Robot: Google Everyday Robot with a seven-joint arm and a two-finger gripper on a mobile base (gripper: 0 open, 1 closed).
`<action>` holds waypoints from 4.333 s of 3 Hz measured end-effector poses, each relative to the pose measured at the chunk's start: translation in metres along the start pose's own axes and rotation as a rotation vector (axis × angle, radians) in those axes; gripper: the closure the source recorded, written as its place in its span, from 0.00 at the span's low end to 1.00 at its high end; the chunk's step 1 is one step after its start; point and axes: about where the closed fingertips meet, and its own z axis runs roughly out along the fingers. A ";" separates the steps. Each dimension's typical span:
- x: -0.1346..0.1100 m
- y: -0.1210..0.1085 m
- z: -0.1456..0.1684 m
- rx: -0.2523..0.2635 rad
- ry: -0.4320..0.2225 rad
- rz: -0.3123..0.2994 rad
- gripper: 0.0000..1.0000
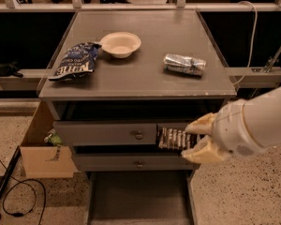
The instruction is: Place rxbar chocolate into bottom drawer
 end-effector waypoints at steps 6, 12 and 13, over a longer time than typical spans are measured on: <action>0.111 0.032 0.171 0.000 -0.122 0.027 1.00; 0.147 0.022 0.304 -0.143 -0.258 0.011 1.00; 0.156 0.026 0.308 -0.130 -0.351 -0.015 1.00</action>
Offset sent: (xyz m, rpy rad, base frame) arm -0.0119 0.0170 -0.1112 0.1185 -0.0667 -0.0412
